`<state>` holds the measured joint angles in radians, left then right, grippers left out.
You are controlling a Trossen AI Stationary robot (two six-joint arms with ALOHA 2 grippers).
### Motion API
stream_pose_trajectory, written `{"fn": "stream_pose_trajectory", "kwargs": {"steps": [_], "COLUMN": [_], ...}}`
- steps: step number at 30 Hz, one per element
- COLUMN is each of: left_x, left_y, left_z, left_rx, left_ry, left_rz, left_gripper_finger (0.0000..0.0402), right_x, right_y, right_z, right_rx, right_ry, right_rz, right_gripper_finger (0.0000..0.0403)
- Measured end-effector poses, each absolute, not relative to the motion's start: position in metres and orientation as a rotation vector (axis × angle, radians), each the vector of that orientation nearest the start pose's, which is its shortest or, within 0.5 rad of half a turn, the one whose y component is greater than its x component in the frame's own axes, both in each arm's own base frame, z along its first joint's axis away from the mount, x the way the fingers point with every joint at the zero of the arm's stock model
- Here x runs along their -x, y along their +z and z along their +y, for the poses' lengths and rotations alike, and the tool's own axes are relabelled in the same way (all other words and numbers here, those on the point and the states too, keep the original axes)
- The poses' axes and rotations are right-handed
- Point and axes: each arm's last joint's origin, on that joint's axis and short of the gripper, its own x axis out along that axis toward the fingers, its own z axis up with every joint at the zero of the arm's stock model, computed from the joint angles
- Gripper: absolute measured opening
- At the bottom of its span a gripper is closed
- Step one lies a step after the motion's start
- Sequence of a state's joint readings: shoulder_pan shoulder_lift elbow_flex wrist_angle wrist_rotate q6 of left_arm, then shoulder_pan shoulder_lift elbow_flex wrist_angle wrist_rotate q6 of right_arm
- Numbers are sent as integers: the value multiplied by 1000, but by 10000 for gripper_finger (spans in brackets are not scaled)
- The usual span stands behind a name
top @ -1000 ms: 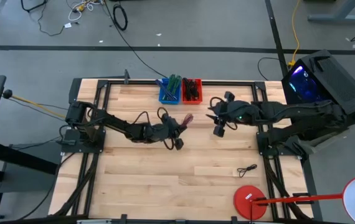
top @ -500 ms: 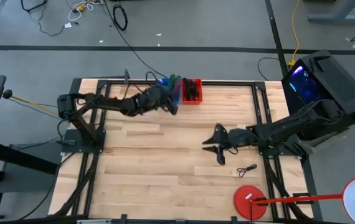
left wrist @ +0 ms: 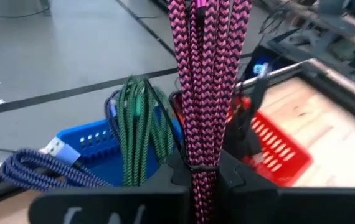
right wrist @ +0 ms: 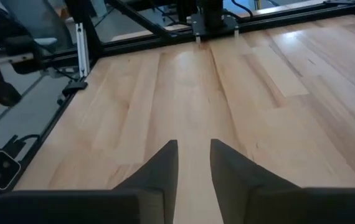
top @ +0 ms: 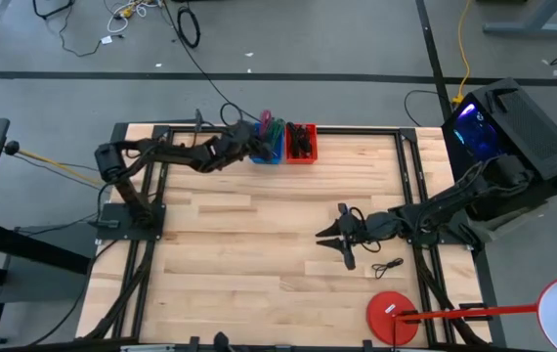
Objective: Pick & Place USB Port
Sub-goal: Put the pink charger cable into the blue bin
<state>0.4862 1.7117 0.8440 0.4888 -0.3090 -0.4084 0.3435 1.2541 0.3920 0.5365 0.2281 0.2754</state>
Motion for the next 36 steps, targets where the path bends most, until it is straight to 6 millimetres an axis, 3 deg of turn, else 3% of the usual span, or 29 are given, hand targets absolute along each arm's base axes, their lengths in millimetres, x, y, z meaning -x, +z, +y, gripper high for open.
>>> {"fn": "stream_pose_trajectory", "kwargs": {"steps": [4, 9, 14, 22, 26, 36], "left_x": [-309, -313, -327, -352, -357, -356], "left_y": [165, 160, 163, 148, 139, 138], "left_z": [173, 178, 183, 193, 196, 197], "left_rx": [414, 398, 337, 305, 297, 302], "left_ry": [876, 931, 960, 957, 981, 992], "left_rz": [259, 261, 264, 411, 500, 503], "left_gripper_finger": [17, 17, 17, 17, 19, 23], "right_x": [-222, -222, -223, -223, -222, -222], "right_y": [177, 177, 178, 178, 177, 176], "right_z": [73, 73, 72, 72, 72, 72], "right_rx": [-177, -178, -178, -180, -179, -165], "right_ry": [73, 73, 72, 75, 81, 80], "right_rz": [323, 322, 316, 317, 327, 340], "right_gripper_finger": [96, 95, 95, 95, 95, 95]}}
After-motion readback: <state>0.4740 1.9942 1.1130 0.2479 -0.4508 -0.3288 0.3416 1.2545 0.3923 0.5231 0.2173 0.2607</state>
